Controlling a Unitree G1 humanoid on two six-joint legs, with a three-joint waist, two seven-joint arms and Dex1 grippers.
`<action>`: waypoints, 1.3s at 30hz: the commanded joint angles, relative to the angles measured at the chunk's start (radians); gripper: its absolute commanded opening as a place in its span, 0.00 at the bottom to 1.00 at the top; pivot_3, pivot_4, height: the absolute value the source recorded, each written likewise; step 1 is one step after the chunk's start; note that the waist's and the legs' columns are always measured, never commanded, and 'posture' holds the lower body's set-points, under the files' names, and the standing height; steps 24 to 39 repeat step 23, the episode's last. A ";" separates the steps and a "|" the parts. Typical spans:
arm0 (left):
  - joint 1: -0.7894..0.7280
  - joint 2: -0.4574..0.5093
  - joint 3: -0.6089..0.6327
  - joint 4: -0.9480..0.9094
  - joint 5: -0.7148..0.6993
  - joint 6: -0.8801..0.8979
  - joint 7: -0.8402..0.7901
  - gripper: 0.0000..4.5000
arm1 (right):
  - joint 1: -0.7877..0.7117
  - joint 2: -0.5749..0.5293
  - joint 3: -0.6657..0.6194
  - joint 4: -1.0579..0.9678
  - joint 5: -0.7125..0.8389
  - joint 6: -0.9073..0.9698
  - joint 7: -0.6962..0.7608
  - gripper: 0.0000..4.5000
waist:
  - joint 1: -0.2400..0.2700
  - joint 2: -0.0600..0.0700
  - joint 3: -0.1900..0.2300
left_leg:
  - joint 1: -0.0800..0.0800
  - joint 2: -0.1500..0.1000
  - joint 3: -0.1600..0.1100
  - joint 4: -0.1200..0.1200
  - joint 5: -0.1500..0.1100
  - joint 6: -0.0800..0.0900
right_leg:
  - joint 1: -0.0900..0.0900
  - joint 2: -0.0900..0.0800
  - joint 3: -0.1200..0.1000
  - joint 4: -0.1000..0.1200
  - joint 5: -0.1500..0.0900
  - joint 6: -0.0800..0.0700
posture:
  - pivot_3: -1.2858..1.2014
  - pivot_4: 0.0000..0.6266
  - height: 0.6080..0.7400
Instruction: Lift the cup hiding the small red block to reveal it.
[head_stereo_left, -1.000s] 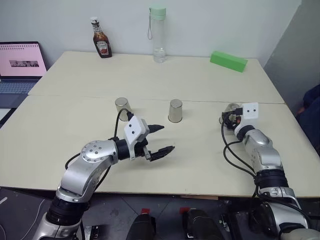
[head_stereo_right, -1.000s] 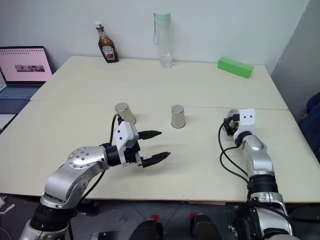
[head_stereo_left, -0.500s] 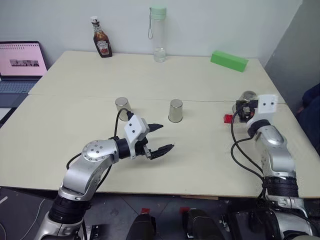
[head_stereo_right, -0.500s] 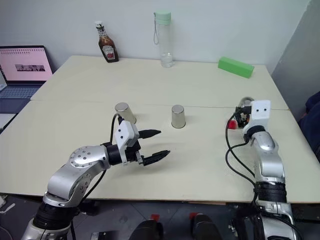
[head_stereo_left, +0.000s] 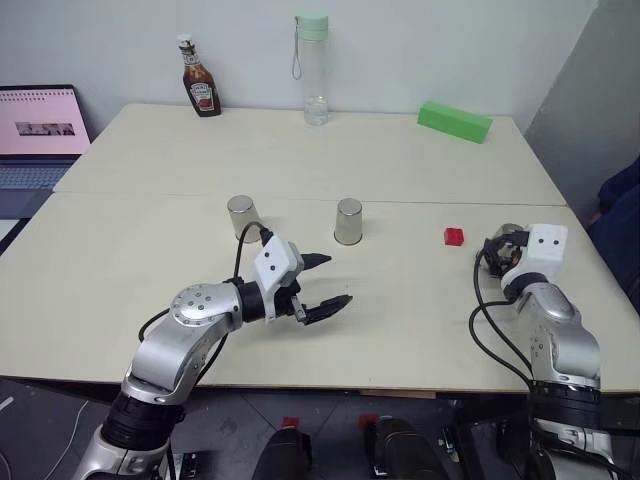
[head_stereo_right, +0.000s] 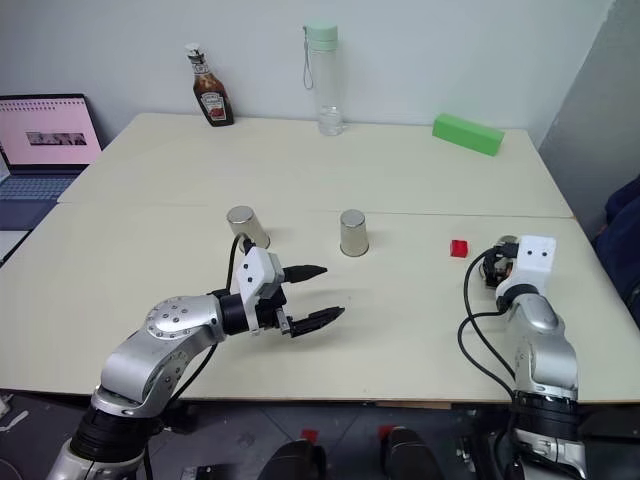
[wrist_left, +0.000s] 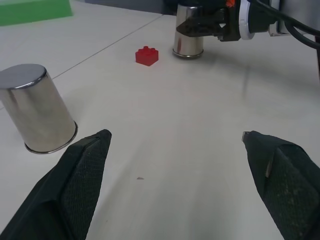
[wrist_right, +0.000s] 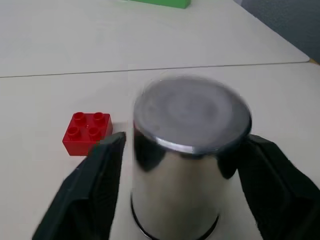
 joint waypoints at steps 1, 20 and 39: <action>-0.012 0.006 0.009 -0.030 -0.005 -0.003 0.000 1.00 | 0.005 -0.002 -0.009 -0.023 0.006 0.005 -0.006 0.99 | 0.000 0.000 0.000 | 0.000 0.000 0.000 0.000 0.000 0.000 | 0.000 0.000 0.000 0.000 0.000 0.000 | 0.52 0.24 1.00; 0.040 0.007 0.049 -0.073 -0.035 0.051 0.036 1.00 | 0.338 0.010 0.070 -0.812 0.173 0.453 0.048 1.00 | 0.000 0.001 -0.001 | 0.001 0.001 -0.002 0.000 0.000 0.000 | 0.001 -0.001 -0.002 0.000 -0.001 0.000 | 0.52 0.24 1.00; 0.028 0.005 0.038 -0.069 -0.029 0.059 0.044 1.00 | 0.347 0.019 0.093 -0.814 0.171 0.450 0.044 1.00 | 0.000 0.001 -0.001 | 0.002 0.000 -0.002 0.001 0.000 0.000 | 0.002 -0.001 -0.002 0.000 -0.001 0.000 | 0.52 0.24 1.00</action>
